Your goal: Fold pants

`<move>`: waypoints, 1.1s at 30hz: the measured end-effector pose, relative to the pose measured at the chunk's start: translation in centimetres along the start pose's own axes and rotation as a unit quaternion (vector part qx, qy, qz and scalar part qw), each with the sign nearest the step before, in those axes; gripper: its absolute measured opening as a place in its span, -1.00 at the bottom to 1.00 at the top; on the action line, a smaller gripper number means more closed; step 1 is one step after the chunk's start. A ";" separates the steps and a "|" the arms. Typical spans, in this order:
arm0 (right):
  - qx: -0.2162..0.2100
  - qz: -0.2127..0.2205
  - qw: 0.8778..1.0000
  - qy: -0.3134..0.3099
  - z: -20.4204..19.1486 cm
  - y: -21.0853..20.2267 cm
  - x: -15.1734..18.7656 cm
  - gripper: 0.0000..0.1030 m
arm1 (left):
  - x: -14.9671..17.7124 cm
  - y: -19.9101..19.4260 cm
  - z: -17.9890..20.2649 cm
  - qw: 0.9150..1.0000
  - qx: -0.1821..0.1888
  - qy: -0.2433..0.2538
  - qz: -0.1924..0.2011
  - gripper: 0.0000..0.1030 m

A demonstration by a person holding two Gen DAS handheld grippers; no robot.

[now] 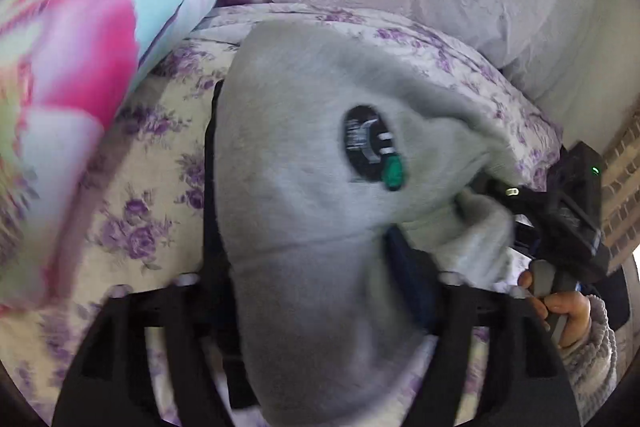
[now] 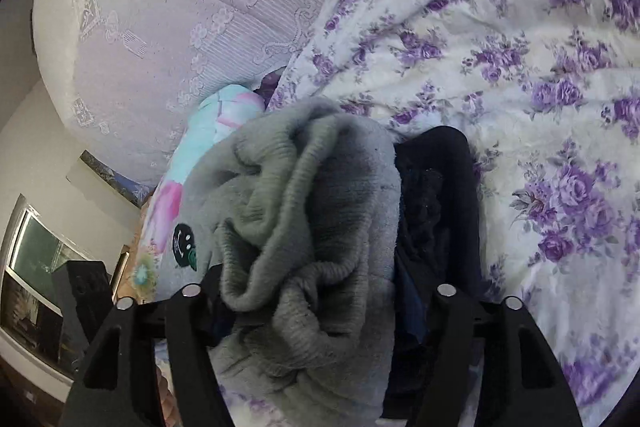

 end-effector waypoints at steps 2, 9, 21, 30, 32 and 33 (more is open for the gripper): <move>-0.003 -0.001 1.000 -0.007 -0.3 -0.2 0.2 0.39 | 0.2 -0.2 -0.1 1.000 0.007 0.008 0.015 0.52; 0.043 0.053 0.998 -0.008 -2.7 -5.3 -0.5 0.50 | -0.5 -4.2 1.1 0.997 -0.058 0.026 0.052 0.67; 0.223 0.017 0.970 -0.094 -3.0 -2.1 2.0 0.87 | 1.8 -4.2 1.0 0.988 -0.141 0.051 0.035 0.92; 0.223 0.120 0.962 -0.100 -9.9 -11.1 4.6 0.91 | 3.4 -12.8 3.2 0.980 -0.161 0.027 0.117 0.91; 0.228 0.139 0.957 -0.110 -11.2 -13.2 6.8 0.93 | 4.9 -14.7 4.6 0.975 -0.175 0.046 0.128 0.91; 0.234 0.152 0.953 -0.117 -11.8 -14.2 8.2 0.93 | 6.0 -15.7 5.6 0.971 -0.188 0.063 0.133 0.91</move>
Point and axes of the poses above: each gripper's, at about its wrist camera, not at the fingertips, and y roughly the way its jaws point, z to its right, x to its underside, the point moved 5 cm from there along y, roughly the way its jaws point, and after that the axes turned 1 degree about -z, right-handed, at the moved point
